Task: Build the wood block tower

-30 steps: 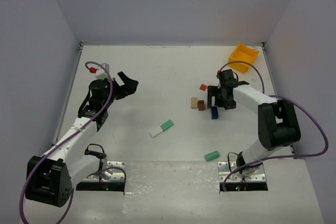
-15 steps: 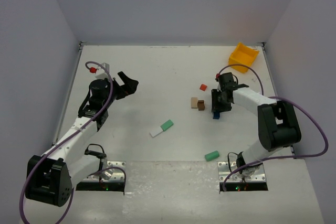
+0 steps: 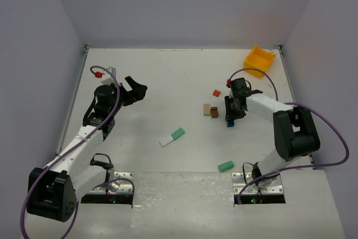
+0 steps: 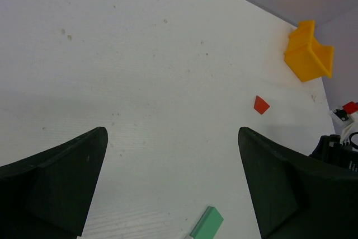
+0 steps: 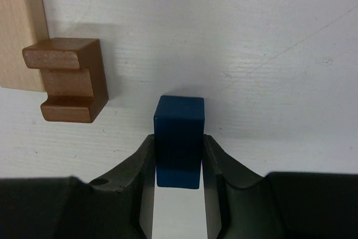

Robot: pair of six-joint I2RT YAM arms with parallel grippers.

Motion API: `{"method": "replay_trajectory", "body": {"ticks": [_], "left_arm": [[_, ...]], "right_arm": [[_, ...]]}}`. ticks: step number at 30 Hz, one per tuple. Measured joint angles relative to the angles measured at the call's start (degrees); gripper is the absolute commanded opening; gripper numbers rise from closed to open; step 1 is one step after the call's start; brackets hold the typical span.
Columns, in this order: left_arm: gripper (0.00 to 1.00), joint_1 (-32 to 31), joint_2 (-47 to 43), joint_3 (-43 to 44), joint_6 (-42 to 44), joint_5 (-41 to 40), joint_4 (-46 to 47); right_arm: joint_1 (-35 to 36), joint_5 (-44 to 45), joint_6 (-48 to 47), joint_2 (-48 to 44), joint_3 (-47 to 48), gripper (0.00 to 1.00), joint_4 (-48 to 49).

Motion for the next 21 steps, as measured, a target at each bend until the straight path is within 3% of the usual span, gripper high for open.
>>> {"method": "replay_trajectory", "body": {"ticks": [7, 13, 21], "left_arm": [[1.0, 0.0, -1.0, 0.0, 0.02, -0.1, -0.06], [1.0, 0.0, -3.15, 0.0, 0.21, -0.44, -2.1], [1.0, -0.02, -4.87, -2.06, -0.29, -5.62, -5.33]], "right_arm": [[5.09, 1.21, -10.81, -3.73, 3.45, 0.04, -0.8], [17.39, -7.44, -41.22, -9.08, 9.19, 0.05, 5.02], [26.24, -24.89, -71.08, -6.4, 17.78, 0.09, -1.77]]}}
